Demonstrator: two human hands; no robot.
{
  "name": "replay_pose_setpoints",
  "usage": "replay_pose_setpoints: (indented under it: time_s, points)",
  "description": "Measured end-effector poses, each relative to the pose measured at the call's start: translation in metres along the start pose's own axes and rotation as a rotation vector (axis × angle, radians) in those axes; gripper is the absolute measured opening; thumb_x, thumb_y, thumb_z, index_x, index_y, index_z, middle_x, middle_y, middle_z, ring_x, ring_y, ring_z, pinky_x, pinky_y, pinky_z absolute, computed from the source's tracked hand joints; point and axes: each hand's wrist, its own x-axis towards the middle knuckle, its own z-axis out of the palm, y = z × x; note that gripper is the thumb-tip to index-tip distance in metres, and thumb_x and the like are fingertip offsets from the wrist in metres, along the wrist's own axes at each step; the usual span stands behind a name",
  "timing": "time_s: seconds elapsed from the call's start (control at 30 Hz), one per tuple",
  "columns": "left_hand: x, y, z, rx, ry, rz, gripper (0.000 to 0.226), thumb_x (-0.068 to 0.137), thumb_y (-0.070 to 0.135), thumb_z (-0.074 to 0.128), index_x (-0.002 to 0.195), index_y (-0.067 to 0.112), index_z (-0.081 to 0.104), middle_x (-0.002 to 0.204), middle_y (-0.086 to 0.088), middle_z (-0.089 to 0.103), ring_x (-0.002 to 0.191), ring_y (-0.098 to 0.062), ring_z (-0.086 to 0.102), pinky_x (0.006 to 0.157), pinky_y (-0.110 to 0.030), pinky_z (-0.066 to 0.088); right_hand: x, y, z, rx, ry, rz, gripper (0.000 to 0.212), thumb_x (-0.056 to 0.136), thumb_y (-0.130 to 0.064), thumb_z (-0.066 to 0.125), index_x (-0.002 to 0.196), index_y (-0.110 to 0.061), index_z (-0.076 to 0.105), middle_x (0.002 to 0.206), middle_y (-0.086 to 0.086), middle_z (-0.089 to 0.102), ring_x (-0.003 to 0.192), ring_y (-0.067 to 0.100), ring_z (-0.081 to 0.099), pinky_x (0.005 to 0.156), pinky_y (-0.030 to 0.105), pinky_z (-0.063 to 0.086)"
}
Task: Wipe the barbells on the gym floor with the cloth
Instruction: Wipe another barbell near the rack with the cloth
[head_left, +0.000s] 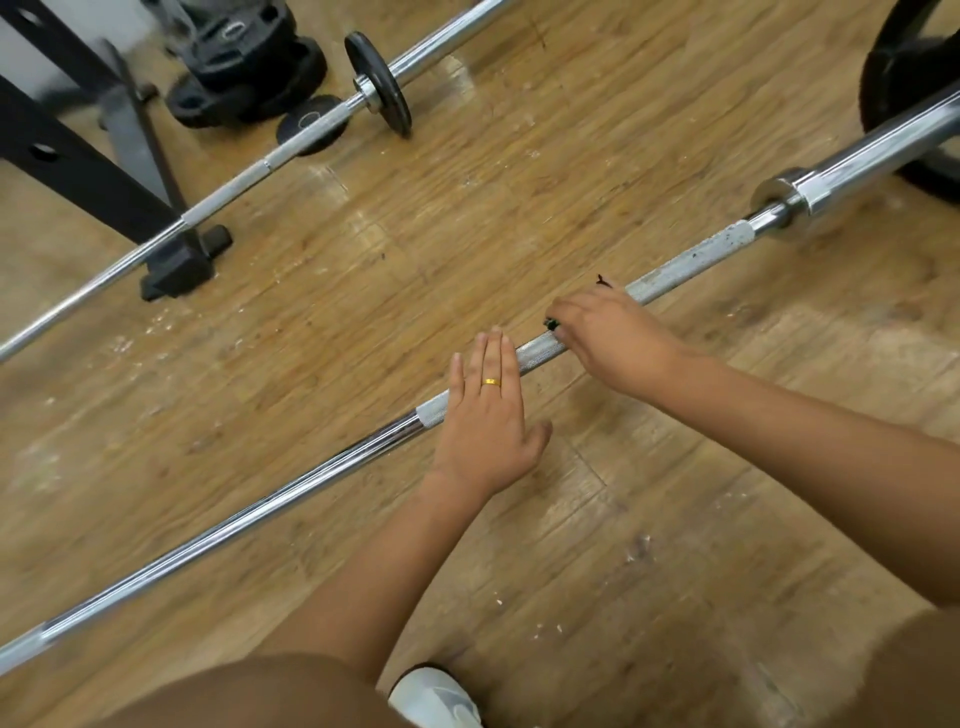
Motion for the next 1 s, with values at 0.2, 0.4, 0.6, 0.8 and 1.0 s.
replay_pose_setpoints:
  time_s: [0.2, 0.4, 0.6, 0.8, 1.0]
  points:
    - [0.015, -0.015, 0.001, -0.017, -0.015, 0.027, 0.104, 0.085, 0.068, 0.030, 0.158, 0.000, 0.000, 0.168, -0.017, 0.000, 0.155, -0.031, -0.001, 0.122, -0.046, -0.011, 0.020, 0.014, -0.016, 0.008, -0.120, -0.009, 0.021, 0.102, -0.017, 0.049, 0.111, -0.008, 0.065, 0.108, 0.009, 0.066, 0.106, 0.030, 0.059, 0.105, 0.041, 0.032]
    - [0.030, -0.027, -0.003, -0.111, -0.052, 0.024, 0.110, 0.083, 0.073, 0.035, 0.159, 0.003, -0.006, 0.168, -0.013, -0.005, 0.155, -0.025, -0.006, 0.122, -0.044, -0.013, 0.031, 0.002, -0.008, -0.046, -0.082, 0.000, 0.023, 0.101, -0.016, 0.050, 0.115, -0.005, 0.065, 0.110, 0.011, 0.068, 0.109, 0.033, 0.059, 0.109, 0.044, 0.028]
    - [0.039, -0.037, -0.005, -0.119, -0.058, 0.006, 0.104, 0.084, 0.072, 0.017, 0.159, 0.002, -0.007, 0.168, -0.014, -0.012, 0.155, -0.026, -0.013, 0.122, -0.047, -0.013, 0.045, 0.022, -0.016, 0.030, -0.123, -0.058, 0.020, 0.100, -0.011, 0.053, 0.116, -0.008, 0.065, 0.111, 0.009, 0.068, 0.108, 0.030, 0.060, 0.114, 0.045, 0.027]
    - [0.031, -0.018, 0.014, -0.081, 0.122, -0.094, 0.098, 0.092, 0.063, 0.035, 0.159, -0.001, 0.004, 0.167, -0.019, -0.003, 0.155, -0.032, -0.005, 0.123, -0.049, -0.005, 0.048, 0.017, -0.001, -0.014, -0.023, -0.063, 0.023, 0.095, -0.008, 0.054, 0.115, -0.004, 0.066, 0.109, 0.013, 0.069, 0.104, 0.035, 0.060, 0.106, 0.044, 0.030]
    - [0.035, -0.024, 0.013, -0.048, 0.118, -0.087, 0.100, 0.092, 0.065, 0.037, 0.159, -0.001, 0.003, 0.168, -0.019, -0.002, 0.155, -0.032, -0.003, 0.124, -0.049, -0.004, 0.062, 0.034, -0.014, 0.014, -0.138, -0.123, 0.020, 0.100, -0.013, 0.051, 0.112, -0.006, 0.065, 0.109, 0.009, 0.068, 0.105, 0.032, 0.061, 0.108, 0.043, 0.034]
